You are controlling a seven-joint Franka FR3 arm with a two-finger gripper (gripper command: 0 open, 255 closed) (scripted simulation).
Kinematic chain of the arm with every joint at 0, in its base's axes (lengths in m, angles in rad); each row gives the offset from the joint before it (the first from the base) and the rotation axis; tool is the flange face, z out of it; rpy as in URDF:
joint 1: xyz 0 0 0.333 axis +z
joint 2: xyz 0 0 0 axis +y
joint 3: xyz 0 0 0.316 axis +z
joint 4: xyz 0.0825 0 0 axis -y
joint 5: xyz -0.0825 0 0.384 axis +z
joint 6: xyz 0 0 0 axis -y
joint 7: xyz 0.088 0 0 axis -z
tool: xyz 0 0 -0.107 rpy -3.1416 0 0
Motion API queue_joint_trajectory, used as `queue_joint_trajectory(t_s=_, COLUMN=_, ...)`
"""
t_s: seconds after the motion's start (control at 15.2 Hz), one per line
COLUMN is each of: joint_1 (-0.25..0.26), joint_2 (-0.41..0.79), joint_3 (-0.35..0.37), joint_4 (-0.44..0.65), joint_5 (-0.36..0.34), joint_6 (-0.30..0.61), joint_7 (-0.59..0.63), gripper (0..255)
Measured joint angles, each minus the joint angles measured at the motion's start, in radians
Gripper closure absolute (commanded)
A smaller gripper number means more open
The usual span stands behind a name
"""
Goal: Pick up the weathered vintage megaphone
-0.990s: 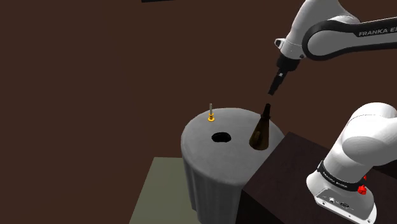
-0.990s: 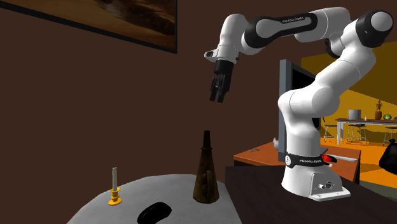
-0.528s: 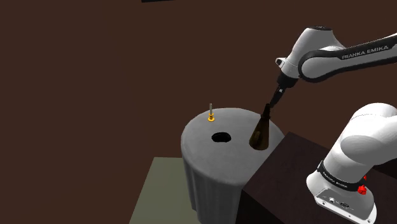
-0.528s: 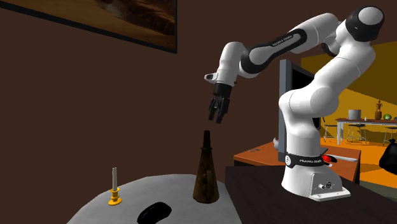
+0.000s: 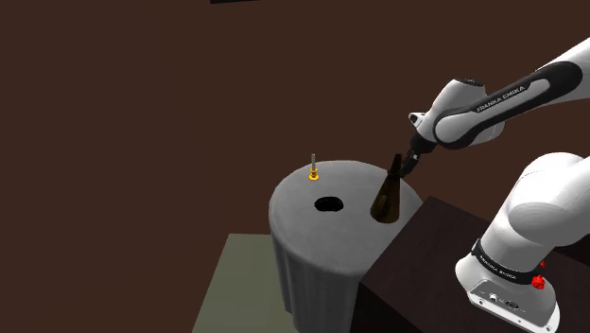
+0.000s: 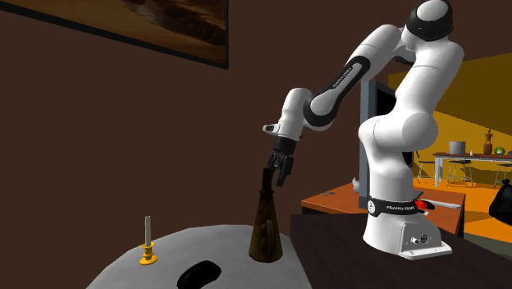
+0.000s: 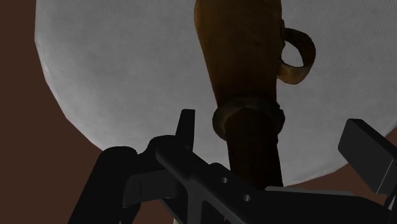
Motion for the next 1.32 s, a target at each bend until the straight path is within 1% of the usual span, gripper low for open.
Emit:
queue_joint_trajectory(t_s=0.33, joint_1=0.058, joint_2=0.111, joint_3=-0.067, joint_4=-0.013, joint_5=0.026, joint_6=0.131, joint_7=-0.042, gripper=0)
queue_joint_trajectory(t_s=0.46, joint_1=0.105, joint_2=0.167, joint_3=-0.111, joint_4=-0.017, joint_5=0.050, joint_6=0.193, joint_7=-0.066, gripper=0)
queue_joint_trajectory(t_s=0.53, joint_1=0.119, joint_2=0.182, joint_3=-0.125, joint_4=-0.019, joint_5=0.057, joint_6=0.211, joint_7=-0.075, gripper=0)
queue_joint_trajectory(t_s=0.59, joint_1=0.125, joint_2=0.189, joint_3=-0.131, joint_4=-0.018, joint_5=0.060, joint_6=0.218, joint_7=-0.078, gripper=255)
queue_joint_trajectory(t_s=1.25, joint_1=0.131, joint_2=0.194, joint_3=-0.136, joint_4=-0.017, joint_5=0.063, joint_6=0.226, joint_7=-0.080, gripper=255)
queue_joint_trajectory(t_s=1.32, joint_1=0.120, joint_2=0.185, joint_3=-0.127, joint_4=-0.017, joint_5=0.058, joint_6=0.214, joint_7=-0.076, gripper=255)
